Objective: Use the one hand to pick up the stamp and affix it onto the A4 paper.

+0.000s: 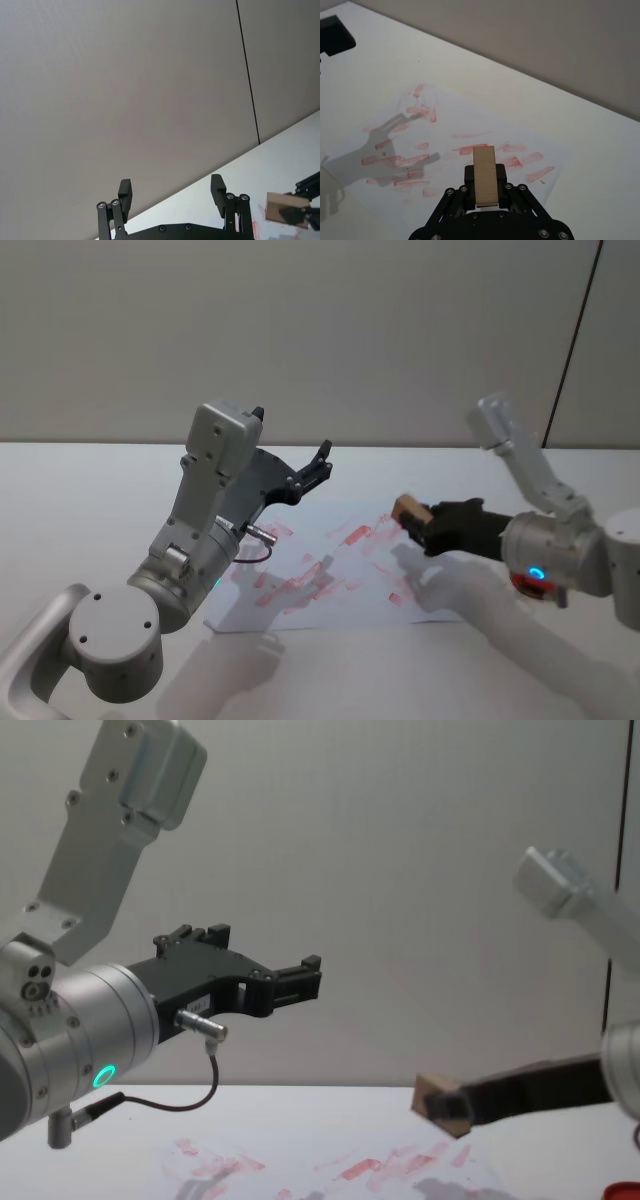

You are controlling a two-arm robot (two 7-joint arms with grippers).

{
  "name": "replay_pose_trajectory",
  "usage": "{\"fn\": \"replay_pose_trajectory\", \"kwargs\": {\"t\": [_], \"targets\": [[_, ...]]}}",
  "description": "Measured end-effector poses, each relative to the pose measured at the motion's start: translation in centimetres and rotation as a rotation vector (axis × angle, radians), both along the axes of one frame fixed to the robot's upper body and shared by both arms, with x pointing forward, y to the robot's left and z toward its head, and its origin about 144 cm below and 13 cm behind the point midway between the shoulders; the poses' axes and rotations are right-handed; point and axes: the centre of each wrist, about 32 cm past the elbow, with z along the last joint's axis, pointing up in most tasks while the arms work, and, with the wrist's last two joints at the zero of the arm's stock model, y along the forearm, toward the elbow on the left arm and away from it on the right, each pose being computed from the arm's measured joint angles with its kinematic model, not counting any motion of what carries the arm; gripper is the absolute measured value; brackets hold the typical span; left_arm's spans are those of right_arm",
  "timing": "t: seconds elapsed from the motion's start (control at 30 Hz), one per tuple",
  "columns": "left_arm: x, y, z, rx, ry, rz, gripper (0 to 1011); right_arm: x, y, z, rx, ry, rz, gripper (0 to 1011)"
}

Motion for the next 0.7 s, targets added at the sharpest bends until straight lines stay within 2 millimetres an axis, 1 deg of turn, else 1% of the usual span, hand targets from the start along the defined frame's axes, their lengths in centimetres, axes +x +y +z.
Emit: {"fn": "replay_pose_trajectory", "kwargs": {"t": [0.2,0.3,0.37,0.5,0.53,0.7], "targets": [[0.0,0.0,0.0,0.0,0.0,0.0,1003,-0.7,-1.6,0.4,0.022,-0.021,-0.06,217],[0.0,0.0,0.0,0.0,0.0,0.0,1003,-1.5,-3.0,0.5,0.019,-0.031,-0.109,217],[0.0,0.0,0.0,0.0,0.0,0.0,1003,-1.8,-3.5,0.5,0.016,-0.033,-0.128,217],[0.0,0.0,0.0,0.0,0.0,0.0,1003,-3.1,-5.3,0.2,-0.005,-0.029,-0.19,217],[0.0,0.0,0.0,0.0,0.0,0.0,1002,-3.1,-5.3,0.2,-0.005,-0.029,-0.19,217],[0.0,0.0,0.0,0.0,0.0,0.0,1002,-4.6,-6.9,-0.1,-0.027,-0.025,-0.246,217]]}}
